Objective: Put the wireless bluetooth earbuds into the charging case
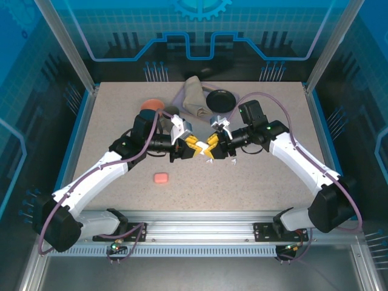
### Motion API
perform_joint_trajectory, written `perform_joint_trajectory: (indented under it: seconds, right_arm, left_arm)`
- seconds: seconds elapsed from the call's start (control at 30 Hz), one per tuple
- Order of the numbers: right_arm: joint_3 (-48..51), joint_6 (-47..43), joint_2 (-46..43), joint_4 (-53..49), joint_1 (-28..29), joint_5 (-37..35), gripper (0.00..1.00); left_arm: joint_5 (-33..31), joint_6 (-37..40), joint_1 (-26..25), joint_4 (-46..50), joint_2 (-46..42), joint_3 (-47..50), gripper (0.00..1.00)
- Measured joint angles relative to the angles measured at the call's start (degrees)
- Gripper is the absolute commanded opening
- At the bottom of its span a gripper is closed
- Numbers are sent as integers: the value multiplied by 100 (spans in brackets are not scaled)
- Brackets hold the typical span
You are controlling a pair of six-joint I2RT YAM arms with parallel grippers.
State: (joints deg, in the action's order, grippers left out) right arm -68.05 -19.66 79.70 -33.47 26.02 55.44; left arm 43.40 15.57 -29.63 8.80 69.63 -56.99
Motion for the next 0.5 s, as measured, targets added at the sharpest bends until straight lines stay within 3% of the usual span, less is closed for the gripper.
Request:
perform_joint_trajectory:
  seconds: [0.1,0.37,0.5]
  right_arm:
    - [-26,-57,22,-52,-2,11,26]
    - [-181,-256,-20,-350,26,-109,24]
    - [-181,-341,-229,-570,24,-251,23]
  left_arm:
    - [0,-17,0,39,0,-2,0]
    - [2,118,-22,212,-7,-107,48]
    - [4,317,-28,463,-72,-214,58]
